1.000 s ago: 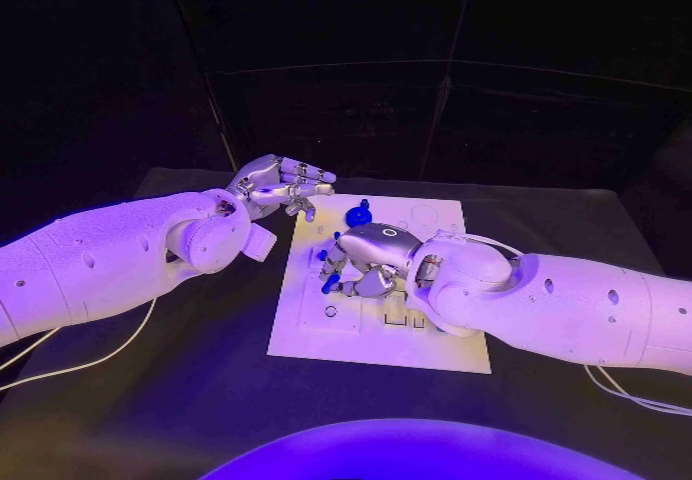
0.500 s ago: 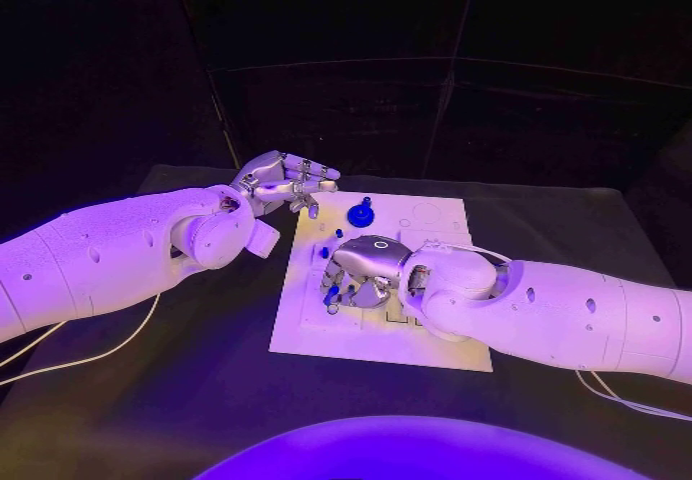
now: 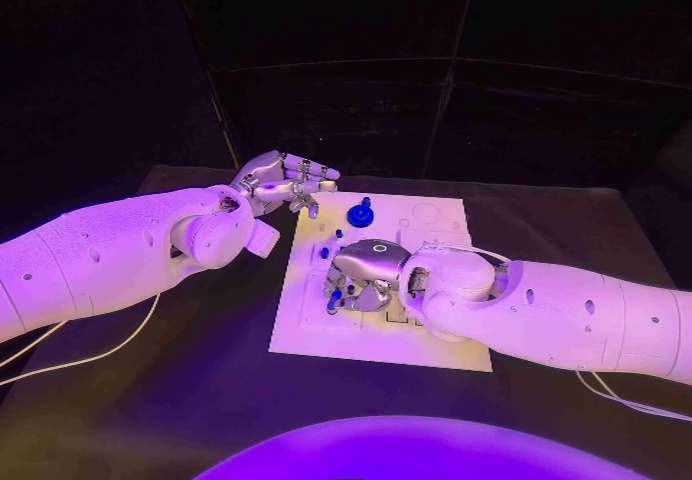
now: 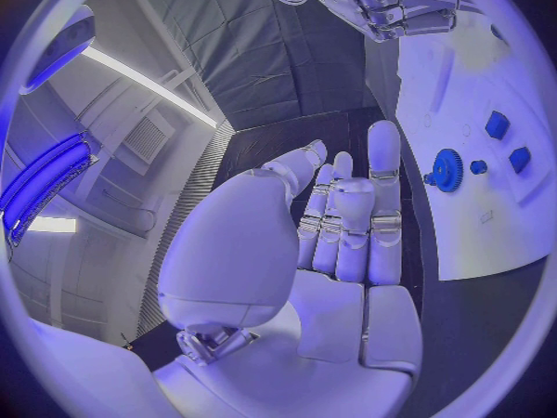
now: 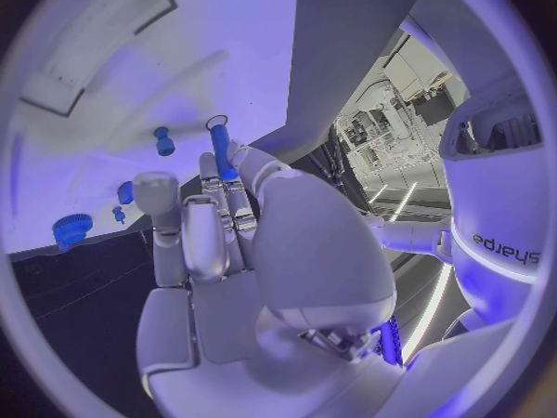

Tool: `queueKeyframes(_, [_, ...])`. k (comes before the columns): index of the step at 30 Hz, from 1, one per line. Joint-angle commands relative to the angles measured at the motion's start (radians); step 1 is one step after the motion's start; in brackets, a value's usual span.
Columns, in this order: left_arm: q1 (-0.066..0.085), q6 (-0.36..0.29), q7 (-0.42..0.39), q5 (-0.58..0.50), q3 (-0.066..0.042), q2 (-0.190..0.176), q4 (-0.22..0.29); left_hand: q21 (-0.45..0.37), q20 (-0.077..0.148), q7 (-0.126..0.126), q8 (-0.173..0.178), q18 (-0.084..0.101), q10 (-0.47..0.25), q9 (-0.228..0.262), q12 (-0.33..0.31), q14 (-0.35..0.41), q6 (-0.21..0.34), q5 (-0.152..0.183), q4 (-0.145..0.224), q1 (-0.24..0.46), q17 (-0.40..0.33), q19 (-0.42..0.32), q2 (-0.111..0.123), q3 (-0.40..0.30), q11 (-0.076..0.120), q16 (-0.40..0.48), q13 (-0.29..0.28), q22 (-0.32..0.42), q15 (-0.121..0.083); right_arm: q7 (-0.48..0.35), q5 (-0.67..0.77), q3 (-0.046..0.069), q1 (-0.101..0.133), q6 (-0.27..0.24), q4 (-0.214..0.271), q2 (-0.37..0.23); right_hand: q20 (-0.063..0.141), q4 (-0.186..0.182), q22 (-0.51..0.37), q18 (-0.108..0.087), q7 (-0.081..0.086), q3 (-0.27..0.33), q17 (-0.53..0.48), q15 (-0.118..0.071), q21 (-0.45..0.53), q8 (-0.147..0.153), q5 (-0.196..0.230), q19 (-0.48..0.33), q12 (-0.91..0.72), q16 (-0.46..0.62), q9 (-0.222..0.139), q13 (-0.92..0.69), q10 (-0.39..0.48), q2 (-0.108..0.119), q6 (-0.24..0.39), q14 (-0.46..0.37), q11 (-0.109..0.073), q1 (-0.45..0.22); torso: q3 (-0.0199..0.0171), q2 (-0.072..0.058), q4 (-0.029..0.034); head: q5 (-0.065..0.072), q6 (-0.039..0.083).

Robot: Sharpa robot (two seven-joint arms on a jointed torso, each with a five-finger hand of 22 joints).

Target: Assemble the parts on the task board

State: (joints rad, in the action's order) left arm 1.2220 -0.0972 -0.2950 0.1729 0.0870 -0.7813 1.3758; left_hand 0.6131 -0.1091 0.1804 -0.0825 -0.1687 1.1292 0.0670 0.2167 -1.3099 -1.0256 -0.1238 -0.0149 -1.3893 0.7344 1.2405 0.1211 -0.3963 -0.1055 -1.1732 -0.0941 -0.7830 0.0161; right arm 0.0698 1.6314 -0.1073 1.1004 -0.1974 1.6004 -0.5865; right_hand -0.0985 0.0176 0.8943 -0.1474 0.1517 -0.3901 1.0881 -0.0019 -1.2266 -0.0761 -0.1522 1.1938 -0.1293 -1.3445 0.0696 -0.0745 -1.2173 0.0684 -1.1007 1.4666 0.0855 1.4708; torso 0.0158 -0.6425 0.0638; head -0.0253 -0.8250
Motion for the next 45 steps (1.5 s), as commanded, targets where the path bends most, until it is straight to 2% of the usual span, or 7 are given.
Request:
queueKeyframes(1, [0.001, 0.008, -0.008, -0.004, -0.001, 0.001, 0.001, -0.005, -0.004, 0.003, -0.001, -0.013, -0.006, 0.001, 0.003, 0.010, 0.005, -0.004, 0.006, -0.003, -0.001, -0.001, -0.008, 0.000, 0.002, 0.001, -0.002, 0.001, 0.000, 0.000, 0.010, 0.000, 0.000, 0.030, -0.003, 0.003, -0.001, 0.000, 0.000, 0.014, 0.003, -0.005, -0.001, -0.004, -0.001, 0.004, -0.002, 0.001, 0.005, -0.002, -0.001, -0.001, -0.018, 0.002, -0.003, 0.023, -0.009, -0.007, 0.0006, 0.000, 0.0005, 0.000, -0.002])
queueKeyframes(22, [0.001, 0.008, -0.007, -0.004, -0.001, 0.000, 0.004, -0.005, -0.004, 0.003, -0.001, -0.013, -0.006, 0.001, 0.003, 0.010, 0.005, -0.004, 0.006, -0.003, -0.001, -0.001, -0.008, 0.000, 0.002, 0.001, -0.002, 0.001, 0.000, 0.010, 0.032, -0.002, -0.016, 0.043, -0.027, 0.024, -0.002, 0.000, -0.001, 0.014, 0.003, -0.007, -0.002, -0.004, -0.001, 0.004, -0.002, 0.000, 0.006, -0.002, -0.001, -0.002, -0.019, 0.003, -0.004, 0.023, -0.009, -0.009, 0.0005, 0.000, 0.0004, -0.002, -0.004])
queueKeyframes(25, [0.001, 0.008, -0.007, -0.004, -0.001, 0.000, 0.004, -0.005, -0.004, 0.003, -0.001, -0.013, -0.006, 0.001, 0.003, 0.010, 0.005, -0.004, 0.006, -0.003, -0.001, -0.001, -0.008, 0.000, 0.002, 0.001, -0.002, 0.001, 0.000, 0.008, 0.033, -0.015, -0.017, 0.038, -0.023, 0.022, -0.002, 0.001, -0.006, 0.013, 0.004, -0.009, -0.006, -0.003, 0.001, 0.007, -0.002, -0.004, 0.010, 0.000, -0.002, -0.001, -0.017, 0.009, 0.001, 0.022, -0.008, -0.017, 0.0006, 0.000, 0.0000, -0.003, -0.004])
queueKeyframes(29, [0.002, 0.008, -0.007, -0.004, -0.001, 0.000, 0.004, -0.005, -0.004, 0.003, -0.001, -0.013, -0.006, 0.001, 0.003, 0.010, 0.005, -0.004, 0.006, -0.003, -0.001, -0.001, -0.008, 0.000, 0.002, 0.001, -0.002, 0.001, 0.000, 0.003, 0.032, -0.033, -0.017, 0.024, -0.017, 0.019, -0.012, -0.013, -0.018, 0.012, 0.020, -0.001, -0.008, 0.011, 0.008, 0.017, -0.014, -0.015, 0.040, 0.001, -0.008, 0.006, 0.025, 0.039, 0.059, 0.020, 0.009, -0.062, 0.0010, 0.001, -0.0001, -0.002, -0.003])
queueKeyframes(31, [0.002, 0.008, -0.006, -0.004, -0.001, 0.000, 0.004, -0.005, -0.004, 0.003, -0.001, -0.013, -0.006, 0.001, 0.003, 0.010, 0.005, -0.004, 0.006, -0.003, -0.001, -0.001, -0.008, 0.000, 0.002, 0.001, -0.002, 0.001, 0.000, 0.002, 0.031, -0.038, -0.017, 0.015, -0.016, 0.019, -0.017, -0.020, -0.023, 0.011, 0.019, 0.009, -0.004, 0.015, 0.011, 0.017, -0.017, -0.019, 0.046, -0.001, -0.008, 0.007, 0.038, 0.054, 0.093, 0.020, 0.012, -0.082, 0.0007, 0.000, 0.0003, -0.002, -0.003])
queueKeyframes(40, [0.002, 0.008, -0.006, -0.004, -0.001, -0.001, 0.004, -0.005, -0.004, 0.003, -0.001, -0.013, -0.006, 0.001, 0.003, 0.010, 0.005, -0.004, 0.006, -0.003, -0.001, -0.001, -0.008, 0.000, 0.002, 0.001, -0.002, 0.001, 0.000, 0.009, 0.030, -0.043, -0.018, -0.032, -0.014, 0.014, -0.021, -0.027, -0.041, 0.007, 0.014, 0.025, -0.005, 0.016, 0.022, 0.015, -0.018, -0.031, 0.054, 0.000, -0.006, 0.007, 0.066, 0.073, 0.148, 0.016, 0.014, -0.102, 0.0007, 0.000, 0.0009, -0.002, -0.002])
queueKeyframes(45, [0.002, 0.009, -0.006, -0.004, -0.001, -0.001, 0.004, -0.005, -0.004, 0.003, -0.001, -0.013, -0.006, 0.001, 0.003, 0.010, 0.005, -0.004, 0.006, -0.003, -0.001, -0.001, -0.008, 0.000, 0.002, 0.001, -0.002, 0.001, 0.000, 0.003, 0.028, -0.044, -0.018, -0.092, -0.011, 0.008, -0.028, -0.027, -0.107, -0.005, 0.020, 0.040, -0.056, 0.025, 0.063, 0.012, -0.018, -0.076, 0.062, 0.027, -0.003, 0.010, 0.125, 0.076, 0.162, -0.004, 0.025, -0.105, 0.0004, 0.000, 0.0003, -0.001, -0.001])
